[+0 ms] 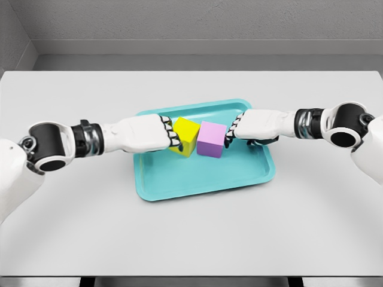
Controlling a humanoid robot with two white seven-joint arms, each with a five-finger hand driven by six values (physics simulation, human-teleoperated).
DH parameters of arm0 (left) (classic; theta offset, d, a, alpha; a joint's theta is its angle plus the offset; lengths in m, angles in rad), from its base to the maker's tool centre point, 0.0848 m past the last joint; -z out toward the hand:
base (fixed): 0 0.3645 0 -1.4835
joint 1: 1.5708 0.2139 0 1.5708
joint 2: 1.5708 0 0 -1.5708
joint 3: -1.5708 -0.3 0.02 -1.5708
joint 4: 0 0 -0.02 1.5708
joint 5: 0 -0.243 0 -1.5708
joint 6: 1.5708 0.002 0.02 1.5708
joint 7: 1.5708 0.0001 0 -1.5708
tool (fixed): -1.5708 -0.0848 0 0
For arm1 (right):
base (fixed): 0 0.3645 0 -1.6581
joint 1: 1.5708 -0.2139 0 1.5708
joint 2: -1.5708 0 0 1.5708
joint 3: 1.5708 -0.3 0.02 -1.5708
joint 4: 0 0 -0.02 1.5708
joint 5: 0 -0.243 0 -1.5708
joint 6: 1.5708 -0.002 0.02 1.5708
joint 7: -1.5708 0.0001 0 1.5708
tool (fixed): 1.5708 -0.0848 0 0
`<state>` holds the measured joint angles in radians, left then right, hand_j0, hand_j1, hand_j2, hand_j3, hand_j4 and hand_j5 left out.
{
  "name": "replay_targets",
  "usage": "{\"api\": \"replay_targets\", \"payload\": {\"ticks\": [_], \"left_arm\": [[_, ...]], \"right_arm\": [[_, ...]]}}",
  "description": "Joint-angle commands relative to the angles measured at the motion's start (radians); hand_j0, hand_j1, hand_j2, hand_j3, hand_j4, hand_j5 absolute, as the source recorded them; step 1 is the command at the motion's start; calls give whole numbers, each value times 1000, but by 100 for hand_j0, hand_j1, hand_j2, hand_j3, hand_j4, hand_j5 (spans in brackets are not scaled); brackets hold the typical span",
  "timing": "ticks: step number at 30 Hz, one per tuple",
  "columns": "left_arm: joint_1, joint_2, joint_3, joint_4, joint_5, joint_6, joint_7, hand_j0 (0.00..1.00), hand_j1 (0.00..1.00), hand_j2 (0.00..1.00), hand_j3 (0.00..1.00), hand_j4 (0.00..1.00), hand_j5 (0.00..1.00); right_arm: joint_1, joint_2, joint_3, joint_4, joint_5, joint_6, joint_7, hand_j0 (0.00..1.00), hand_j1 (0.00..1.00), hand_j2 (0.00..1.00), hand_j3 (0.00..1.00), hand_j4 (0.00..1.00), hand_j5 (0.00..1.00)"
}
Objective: Push two cubes
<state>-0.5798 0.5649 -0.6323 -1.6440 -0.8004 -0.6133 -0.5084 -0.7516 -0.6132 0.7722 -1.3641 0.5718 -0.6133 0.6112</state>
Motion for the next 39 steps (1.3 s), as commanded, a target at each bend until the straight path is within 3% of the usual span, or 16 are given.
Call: {"api": "replay_targets", "payload": {"ticks": [1, 8, 11, 14, 24, 31, 39], "left_arm": [[0, -3, -9, -30, 7, 2, 1, 71, 71, 71, 71, 71, 71], [6, 12, -7, -40, 9, 2, 1, 71, 71, 71, 71, 71, 71], [8, 29, -6, -40, 10, 2, 1, 60, 60, 60, 60, 60, 60], [11, 26, -6, -36, 7, 2, 1, 60, 60, 60, 60, 60, 60], [2, 6, -6, -16, 3, 2, -5, 61, 61, 61, 61, 61, 61], [-3, -26, -6, -4, 1, 2, -15, 61, 61, 61, 61, 61, 61], [-8, -40, -3, -4, 0, 2, -21, 61, 61, 61, 61, 61, 61]], "right_arm": [[0, 1, -1, -1, -4, 2, 0, 65, 65, 65, 65, 65, 65], [2, -2, -1, 5, -1, 2, 0, 65, 65, 65, 65, 65, 65], [2, -5, -2, 19, 6, 2, 0, 65, 65, 65, 65, 65, 65], [-2, -3, -2, 43, 6, 2, 0, 65, 65, 65, 65, 65, 65], [-92, 1, -14, 63, 2, 2, 0, 65, 65, 65, 65, 65, 65], [-127, 69, -2, 135, 19, 2, 0, 65, 65, 65, 65, 65, 65], [-135, 99, -1, 165, 42, 2, 0, 65, 65, 65, 65, 65, 65]]}}
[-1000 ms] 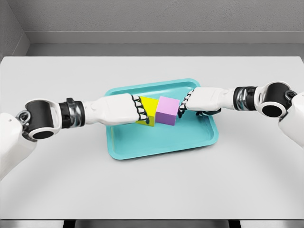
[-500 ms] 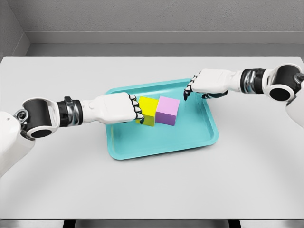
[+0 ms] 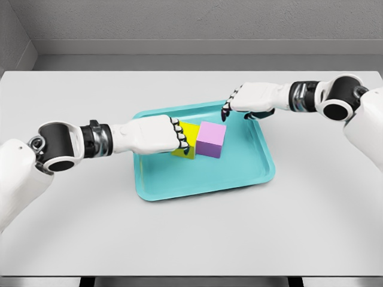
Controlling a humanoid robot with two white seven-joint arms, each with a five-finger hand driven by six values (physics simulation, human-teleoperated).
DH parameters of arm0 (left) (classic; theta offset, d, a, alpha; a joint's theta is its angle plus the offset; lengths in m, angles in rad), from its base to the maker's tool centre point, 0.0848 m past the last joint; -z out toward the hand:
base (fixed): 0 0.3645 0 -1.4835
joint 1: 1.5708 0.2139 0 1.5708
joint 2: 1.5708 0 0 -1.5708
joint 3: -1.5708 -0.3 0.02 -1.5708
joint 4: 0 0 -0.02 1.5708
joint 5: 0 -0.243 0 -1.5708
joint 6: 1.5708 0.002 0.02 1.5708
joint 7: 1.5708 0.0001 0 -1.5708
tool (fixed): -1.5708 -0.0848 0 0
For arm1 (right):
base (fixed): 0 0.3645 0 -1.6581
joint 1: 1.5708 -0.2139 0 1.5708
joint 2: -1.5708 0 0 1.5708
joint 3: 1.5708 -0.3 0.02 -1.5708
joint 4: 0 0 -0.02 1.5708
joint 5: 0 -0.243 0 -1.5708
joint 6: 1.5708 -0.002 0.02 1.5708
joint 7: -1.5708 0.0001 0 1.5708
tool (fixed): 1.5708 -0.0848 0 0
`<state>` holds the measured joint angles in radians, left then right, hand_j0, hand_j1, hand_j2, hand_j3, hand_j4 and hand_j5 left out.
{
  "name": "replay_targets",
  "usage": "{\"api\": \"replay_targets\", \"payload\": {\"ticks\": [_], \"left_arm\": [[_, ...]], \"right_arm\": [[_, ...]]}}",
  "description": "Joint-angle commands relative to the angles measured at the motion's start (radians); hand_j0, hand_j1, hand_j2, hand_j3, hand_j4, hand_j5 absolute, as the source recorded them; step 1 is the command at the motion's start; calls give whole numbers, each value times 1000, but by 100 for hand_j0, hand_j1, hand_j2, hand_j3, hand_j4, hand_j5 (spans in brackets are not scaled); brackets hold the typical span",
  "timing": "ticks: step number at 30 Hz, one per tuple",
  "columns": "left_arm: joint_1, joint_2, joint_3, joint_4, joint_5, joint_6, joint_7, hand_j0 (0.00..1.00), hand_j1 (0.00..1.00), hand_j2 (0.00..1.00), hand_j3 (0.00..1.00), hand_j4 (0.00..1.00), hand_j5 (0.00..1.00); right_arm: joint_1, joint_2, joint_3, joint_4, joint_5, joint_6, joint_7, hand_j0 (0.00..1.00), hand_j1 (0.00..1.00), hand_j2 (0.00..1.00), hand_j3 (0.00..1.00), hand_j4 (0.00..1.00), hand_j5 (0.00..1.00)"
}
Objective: Push two cubes
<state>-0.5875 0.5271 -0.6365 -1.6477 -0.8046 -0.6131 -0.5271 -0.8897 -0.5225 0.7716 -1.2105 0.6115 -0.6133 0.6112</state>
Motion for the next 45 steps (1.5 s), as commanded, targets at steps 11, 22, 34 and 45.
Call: {"api": "replay_targets", "payload": {"ticks": [11, 22, 34, 45], "left_arm": [[-11, 126, 40, -70, 99, 2, -1, 63, 63, 63, 63, 63, 63], [-5, 231, 57, -67, 145, 2, -1, 65, 65, 65, 65, 65, 65], [-6, 231, 64, -67, 145, 2, -1, 65, 65, 65, 65, 65, 65], [11, 283, 113, -52, 177, 2, 4, 68, 68, 68, 68, 68, 68]], "right_arm": [[-2, 58, 26, 65, 37, 2, 0, 65, 65, 65, 65, 65, 65], [0, 67, 41, 62, 37, 2, 0, 65, 65, 65, 65, 65, 65], [8, 64, 43, 57, 37, 2, 0, 65, 65, 65, 65, 65, 65], [14, 61, 54, 54, 36, 2, 0, 65, 65, 65, 65, 65, 65]]}}
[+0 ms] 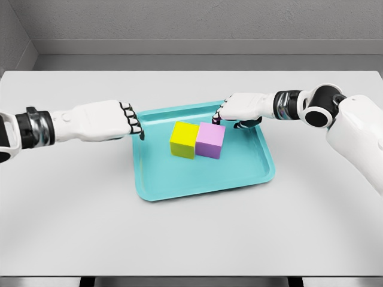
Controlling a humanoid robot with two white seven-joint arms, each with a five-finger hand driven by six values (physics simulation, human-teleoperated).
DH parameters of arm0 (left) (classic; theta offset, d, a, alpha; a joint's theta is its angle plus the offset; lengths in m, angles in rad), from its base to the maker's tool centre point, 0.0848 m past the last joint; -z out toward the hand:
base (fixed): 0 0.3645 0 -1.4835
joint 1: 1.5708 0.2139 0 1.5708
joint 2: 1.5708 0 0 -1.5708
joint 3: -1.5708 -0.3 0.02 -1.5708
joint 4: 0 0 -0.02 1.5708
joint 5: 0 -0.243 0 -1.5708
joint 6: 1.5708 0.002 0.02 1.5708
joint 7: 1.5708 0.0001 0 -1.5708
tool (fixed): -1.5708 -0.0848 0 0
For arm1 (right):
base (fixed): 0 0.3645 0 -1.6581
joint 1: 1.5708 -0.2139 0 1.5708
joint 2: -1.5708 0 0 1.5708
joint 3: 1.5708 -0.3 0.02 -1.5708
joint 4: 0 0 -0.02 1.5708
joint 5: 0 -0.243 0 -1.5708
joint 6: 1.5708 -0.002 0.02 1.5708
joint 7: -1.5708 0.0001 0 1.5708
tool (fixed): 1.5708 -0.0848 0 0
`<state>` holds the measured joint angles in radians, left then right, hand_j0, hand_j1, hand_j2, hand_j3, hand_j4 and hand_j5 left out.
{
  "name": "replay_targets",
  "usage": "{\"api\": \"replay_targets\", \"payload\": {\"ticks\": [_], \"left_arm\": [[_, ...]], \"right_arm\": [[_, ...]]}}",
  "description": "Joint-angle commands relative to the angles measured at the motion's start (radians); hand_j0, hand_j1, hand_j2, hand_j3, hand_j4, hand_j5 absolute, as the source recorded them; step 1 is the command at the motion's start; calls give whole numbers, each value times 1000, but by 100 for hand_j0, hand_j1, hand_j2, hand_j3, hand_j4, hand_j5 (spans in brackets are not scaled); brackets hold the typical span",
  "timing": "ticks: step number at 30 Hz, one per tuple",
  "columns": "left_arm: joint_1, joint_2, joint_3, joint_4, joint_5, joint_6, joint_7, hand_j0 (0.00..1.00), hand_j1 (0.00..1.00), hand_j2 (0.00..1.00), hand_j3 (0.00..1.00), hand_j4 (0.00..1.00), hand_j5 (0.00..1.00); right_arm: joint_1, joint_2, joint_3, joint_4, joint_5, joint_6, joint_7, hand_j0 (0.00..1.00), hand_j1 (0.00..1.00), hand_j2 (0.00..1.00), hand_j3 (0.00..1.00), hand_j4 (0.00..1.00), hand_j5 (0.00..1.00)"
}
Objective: Push two cubes
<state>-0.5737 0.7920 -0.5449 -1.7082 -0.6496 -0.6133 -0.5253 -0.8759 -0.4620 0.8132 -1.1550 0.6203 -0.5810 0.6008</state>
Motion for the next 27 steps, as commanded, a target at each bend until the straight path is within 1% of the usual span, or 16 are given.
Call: {"api": "replay_targets", "payload": {"ticks": [1, 2, 4, 5, 7, 8, 10, 11, 12, 13, 16, 18, 27], "left_arm": [[2, 35, 34, 12, 30, 2, 2, 69, 69, 69, 69, 69, 69], [5, 41, 34, 13, 30, 2, 2, 72, 72, 72, 72, 72, 72], [5, 44, 36, 36, 31, 2, 2, 84, 84, 84, 84, 84, 84], [5, 59, 37, 42, 39, 2, 4, 85, 85, 85, 85, 85, 85], [9, 79, 54, 47, 59, 2, 4, 97, 97, 97, 97, 97, 97], [9, 84, 54, 47, 61, 2, 4, 100, 100, 100, 100, 100, 100], [9, 98, 66, 48, 61, 2, 4, 100, 100, 100, 100, 100, 100], [9, 98, 66, 58, 65, 2, 4, 100, 100, 100, 100, 100, 100], [11, 99, 66, 79, 91, 2, 4, 100, 100, 100, 100, 100, 100], [9, 99, 66, 90, 94, 2, 4, 100, 100, 100, 100, 100, 100], [11, 99, 68, 91, 96, 2, 4, 100, 100, 100, 100, 100, 100], [11, 101, 68, 93, 96, 2, 4, 100, 100, 100, 100, 100, 100], [21, 99, 69, 107, 94, 2, 2, 100, 100, 100, 100, 100, 100]], "right_arm": [[2, 0, 12, -2, 27, -30, 10, 65, 65, 65, 65, 65, 65], [5, 0, 12, -3, 27, -30, 10, 65, 65, 65, 65, 65, 65], [6, -1, 12, -3, 27, -30, 10, 65, 65, 65, 65, 65, 65], [6, -1, 12, -3, 25, -30, 10, 65, 65, 65, 65, 65, 65], [8, -6, 12, -3, 24, -30, 10, 65, 65, 65, 65, 65, 65], [9, -7, 12, -3, 24, -30, 10, 65, 65, 65, 65, 65, 65], [9, -9, 12, -5, 22, -30, 10, 65, 65, 65, 65, 65, 65], [8, -11, 11, -3, 24, -30, 10, 65, 65, 65, 65, 65, 65], [5, -15, 9, 0, 27, -30, 10, 65, 65, 65, 65, 65, 65], [5, -15, 9, 8, 29, -30, 10, 65, 65, 65, 65, 65, 65], [5, -15, 9, 12, 30, -30, 10, 65, 65, 65, 65, 65, 65], [-2, -15, 8, 41, 30, -30, 10, 65, 65, 65, 65, 65, 65], [-15, -9, 0, 43, 29, -30, 10, 65, 65, 65, 65, 65, 65]]}}
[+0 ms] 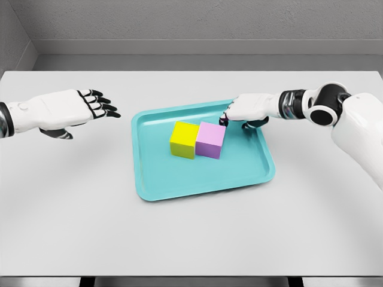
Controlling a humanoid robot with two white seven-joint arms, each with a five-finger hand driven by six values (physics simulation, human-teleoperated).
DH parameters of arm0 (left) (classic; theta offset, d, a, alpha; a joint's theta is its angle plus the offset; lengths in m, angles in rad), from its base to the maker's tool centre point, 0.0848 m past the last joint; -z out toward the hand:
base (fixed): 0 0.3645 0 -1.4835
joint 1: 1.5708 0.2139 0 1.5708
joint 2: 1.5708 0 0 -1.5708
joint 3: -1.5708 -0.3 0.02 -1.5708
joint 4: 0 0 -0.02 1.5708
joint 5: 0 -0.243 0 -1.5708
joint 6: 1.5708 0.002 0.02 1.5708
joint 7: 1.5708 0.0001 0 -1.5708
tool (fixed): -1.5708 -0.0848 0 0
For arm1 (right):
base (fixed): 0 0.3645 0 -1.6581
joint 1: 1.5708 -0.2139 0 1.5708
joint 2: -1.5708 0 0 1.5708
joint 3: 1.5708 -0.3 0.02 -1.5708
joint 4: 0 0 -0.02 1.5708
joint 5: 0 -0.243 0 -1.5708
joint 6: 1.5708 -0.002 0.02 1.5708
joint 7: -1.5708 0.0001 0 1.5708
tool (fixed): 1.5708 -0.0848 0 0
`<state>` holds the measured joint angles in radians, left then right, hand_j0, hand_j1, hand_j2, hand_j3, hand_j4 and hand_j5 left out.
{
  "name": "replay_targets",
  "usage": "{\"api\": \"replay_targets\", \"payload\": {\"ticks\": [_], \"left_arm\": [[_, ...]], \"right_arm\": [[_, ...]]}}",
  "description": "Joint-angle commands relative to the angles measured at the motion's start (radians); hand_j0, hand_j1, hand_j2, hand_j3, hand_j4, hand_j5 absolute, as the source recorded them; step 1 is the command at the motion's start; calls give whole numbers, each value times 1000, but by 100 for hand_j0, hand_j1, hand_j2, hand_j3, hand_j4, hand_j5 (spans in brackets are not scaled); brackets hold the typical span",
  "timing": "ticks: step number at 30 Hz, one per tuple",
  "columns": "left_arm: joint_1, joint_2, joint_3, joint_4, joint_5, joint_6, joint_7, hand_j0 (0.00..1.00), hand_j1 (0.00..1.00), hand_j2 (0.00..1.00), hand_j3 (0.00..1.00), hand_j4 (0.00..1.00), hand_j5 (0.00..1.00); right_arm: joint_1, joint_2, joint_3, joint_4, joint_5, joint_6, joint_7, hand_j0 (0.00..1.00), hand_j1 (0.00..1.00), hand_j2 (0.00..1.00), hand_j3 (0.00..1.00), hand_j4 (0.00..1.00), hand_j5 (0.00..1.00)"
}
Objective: Push two cubes
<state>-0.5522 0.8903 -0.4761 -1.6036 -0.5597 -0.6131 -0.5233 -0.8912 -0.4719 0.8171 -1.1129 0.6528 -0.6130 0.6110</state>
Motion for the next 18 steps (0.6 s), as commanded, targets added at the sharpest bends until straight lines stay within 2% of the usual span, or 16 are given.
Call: {"api": "replay_targets", "payload": {"ticks": [1, 3, 10, 13, 18], "left_arm": [[0, 1, 1, 2, 4, 2, 0, 100, 100, 100, 100, 100, 100], [0, 1, 2, 2, 4, 2, 0, 100, 100, 100, 100, 100, 100], [0, 1, 7, 2, 6, 2, 2, 100, 100, 100, 100, 100, 100], [0, 1, 7, 2, 6, 2, 0, 100, 100, 100, 100, 100, 100], [-2, 1, 8, 2, 6, 2, 0, 100, 100, 100, 100, 100, 100]], "right_arm": [[0, 1, -6, 8, -4, 2, 0, 65, 65, 65, 65, 65, 65], [-11, 4, -6, 30, -2, 2, 0, 65, 65, 65, 65, 65, 65], [-3, 3, 4, 13, -4, 2, 0, 65, 65, 65, 65, 65, 65], [11, -4, 4, -53, -2, 2, 0, 65, 65, 65, 65, 65, 65], [17, -5, 5, -59, -2, 2, 0, 65, 65, 65, 65, 65, 65]]}}
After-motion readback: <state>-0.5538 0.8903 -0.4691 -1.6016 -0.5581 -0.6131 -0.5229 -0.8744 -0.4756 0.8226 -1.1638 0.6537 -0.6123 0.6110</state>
